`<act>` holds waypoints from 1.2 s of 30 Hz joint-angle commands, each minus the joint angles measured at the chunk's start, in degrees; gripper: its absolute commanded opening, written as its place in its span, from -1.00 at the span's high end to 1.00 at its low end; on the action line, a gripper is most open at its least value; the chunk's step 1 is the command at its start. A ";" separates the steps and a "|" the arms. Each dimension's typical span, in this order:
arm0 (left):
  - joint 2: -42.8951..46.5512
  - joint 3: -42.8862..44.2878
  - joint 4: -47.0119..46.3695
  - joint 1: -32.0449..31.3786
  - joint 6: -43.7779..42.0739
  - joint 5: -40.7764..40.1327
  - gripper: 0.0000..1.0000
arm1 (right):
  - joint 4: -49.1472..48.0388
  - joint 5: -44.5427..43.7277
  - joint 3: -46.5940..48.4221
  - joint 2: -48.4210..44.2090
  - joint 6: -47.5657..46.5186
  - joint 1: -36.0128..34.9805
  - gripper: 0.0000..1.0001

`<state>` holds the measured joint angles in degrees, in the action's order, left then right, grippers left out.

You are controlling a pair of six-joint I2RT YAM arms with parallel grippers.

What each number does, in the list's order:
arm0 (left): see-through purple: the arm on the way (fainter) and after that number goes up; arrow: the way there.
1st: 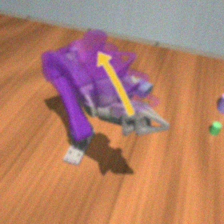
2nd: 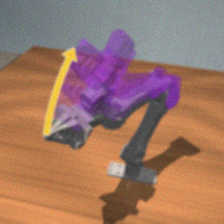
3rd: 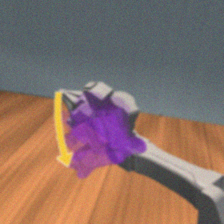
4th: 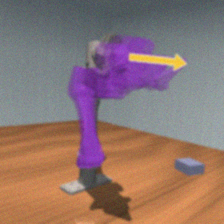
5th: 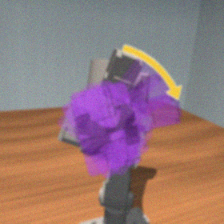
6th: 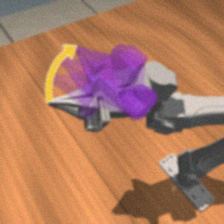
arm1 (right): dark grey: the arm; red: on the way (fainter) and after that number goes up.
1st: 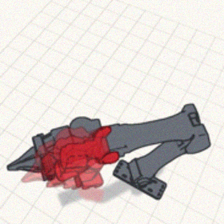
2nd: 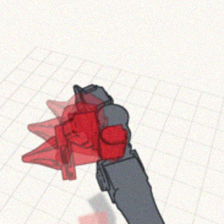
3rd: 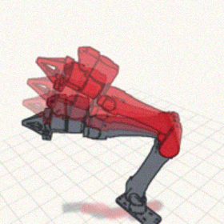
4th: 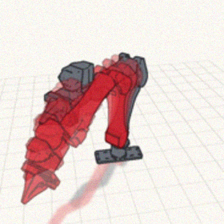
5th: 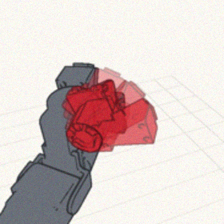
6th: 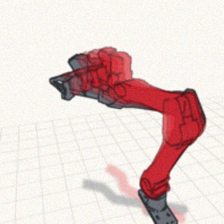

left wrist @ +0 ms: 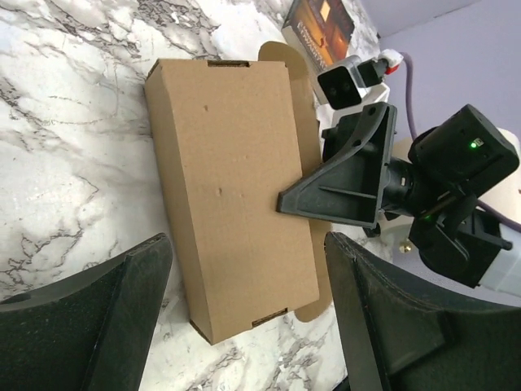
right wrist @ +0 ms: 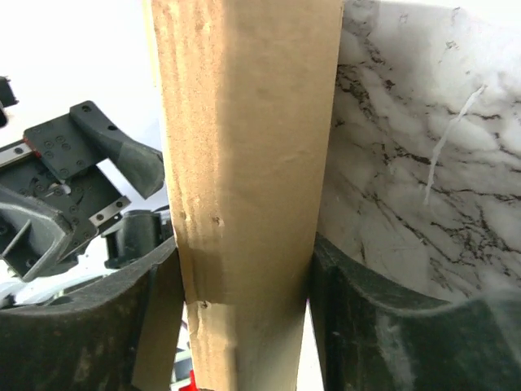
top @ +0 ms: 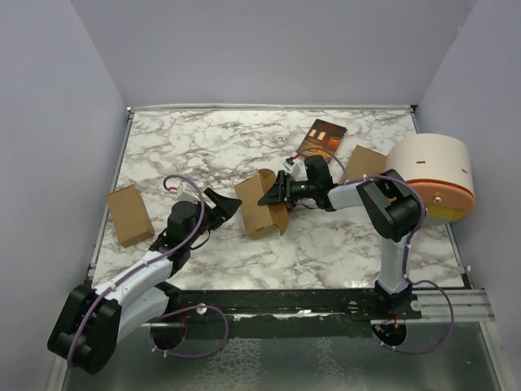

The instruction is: Fold the paper box

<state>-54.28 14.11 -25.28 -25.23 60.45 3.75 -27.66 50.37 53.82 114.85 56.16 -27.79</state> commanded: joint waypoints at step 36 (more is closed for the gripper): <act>-13.58 14.37 19.31 0.17 -23.54 -6.00 0.36 | 39.32 -10.30 6.11 -19.74 -77.44 3.09 0.28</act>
<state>-63.64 25.96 -10.24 -25.23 42.59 0.47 2.55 35.59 56.97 92.73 -4.91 -24.53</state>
